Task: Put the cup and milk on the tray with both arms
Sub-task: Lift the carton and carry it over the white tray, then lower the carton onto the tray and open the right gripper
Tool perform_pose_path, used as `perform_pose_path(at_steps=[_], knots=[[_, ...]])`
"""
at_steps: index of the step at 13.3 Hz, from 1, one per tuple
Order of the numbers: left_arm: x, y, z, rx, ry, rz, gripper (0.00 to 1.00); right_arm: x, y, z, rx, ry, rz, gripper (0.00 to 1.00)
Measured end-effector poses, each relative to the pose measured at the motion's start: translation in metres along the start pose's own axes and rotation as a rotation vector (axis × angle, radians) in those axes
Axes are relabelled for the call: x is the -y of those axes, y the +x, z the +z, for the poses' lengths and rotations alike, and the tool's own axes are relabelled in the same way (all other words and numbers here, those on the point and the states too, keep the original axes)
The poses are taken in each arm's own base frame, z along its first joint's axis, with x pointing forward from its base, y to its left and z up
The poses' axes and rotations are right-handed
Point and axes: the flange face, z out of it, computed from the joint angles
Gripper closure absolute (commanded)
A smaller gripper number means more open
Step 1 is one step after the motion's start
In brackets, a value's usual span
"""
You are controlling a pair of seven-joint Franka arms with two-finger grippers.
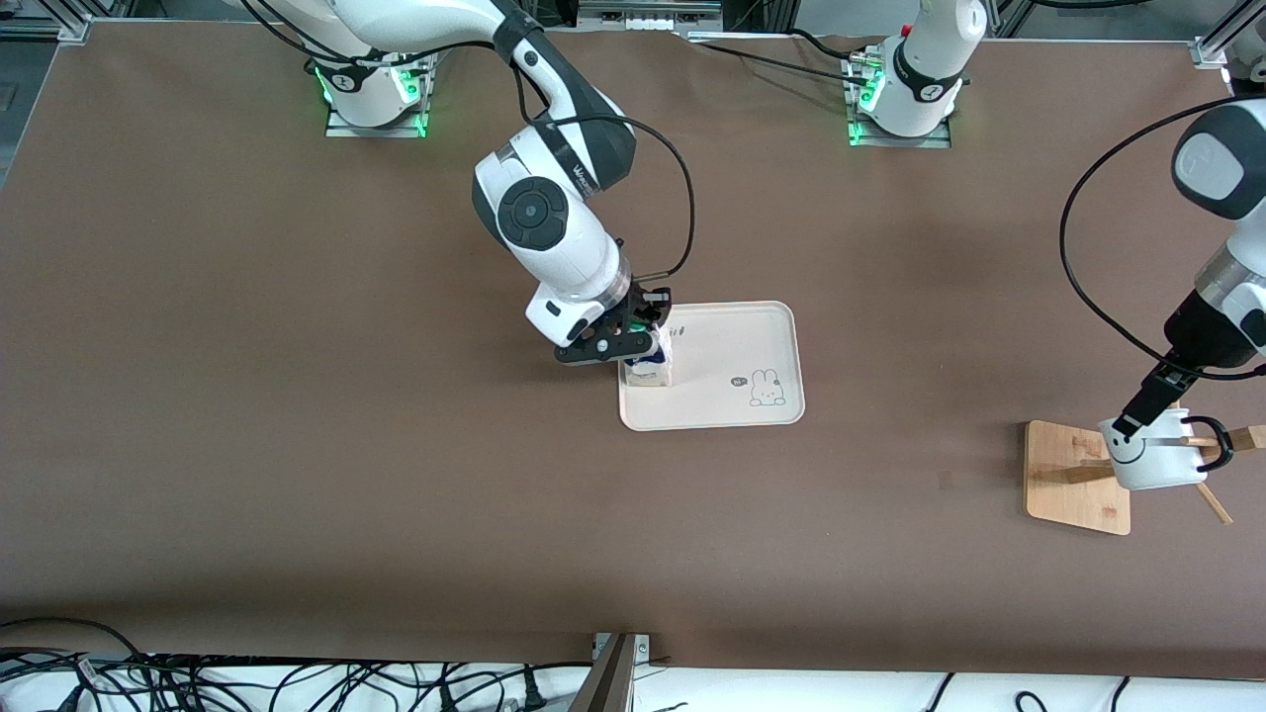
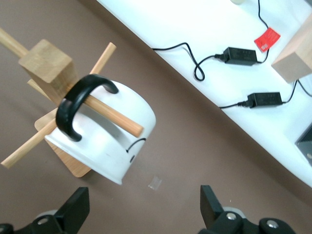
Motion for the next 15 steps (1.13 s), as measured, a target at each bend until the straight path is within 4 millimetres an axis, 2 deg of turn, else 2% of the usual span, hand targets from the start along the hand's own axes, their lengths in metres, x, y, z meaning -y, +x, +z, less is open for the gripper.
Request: perform_pose_path(at_steps=[2,5,7,9,10,11,12,14,15], knots=[[0.013,-0.010,0.009,-0.060,-0.033,-0.020,0.00,0.003,-0.001,0.004,-0.011,0.004,0.003,0.00],[0.028,-0.026,0.019,-0.129,-0.079,-0.044,0.00,0.003,0.000,0.013,-0.015,0.000,0.030,0.00],[0.034,-0.029,0.023,-0.150,-0.106,-0.089,0.00,0.009,0.002,0.002,-0.034,0.015,0.072,0.00],[0.039,-0.030,0.032,-0.152,-0.122,-0.136,0.00,0.019,0.004,-0.017,-0.057,0.039,0.114,0.00],[0.040,-0.030,0.035,-0.152,-0.123,-0.142,0.01,0.021,0.005,-0.030,-0.063,0.043,0.125,0.00],[0.040,-0.031,0.037,-0.151,-0.123,-0.148,0.15,0.019,0.006,-0.045,-0.066,0.039,0.132,0.00],[0.041,-0.031,0.037,-0.149,-0.126,-0.158,0.23,0.011,0.010,-0.065,-0.073,0.027,0.143,0.00],[0.041,-0.030,0.038,-0.147,-0.127,-0.166,0.34,-0.019,0.023,-0.113,-0.101,-0.015,0.164,0.00],[0.042,-0.031,0.039,-0.146,-0.126,-0.166,0.36,-0.039,0.030,-0.135,-0.102,-0.045,0.161,0.00]])
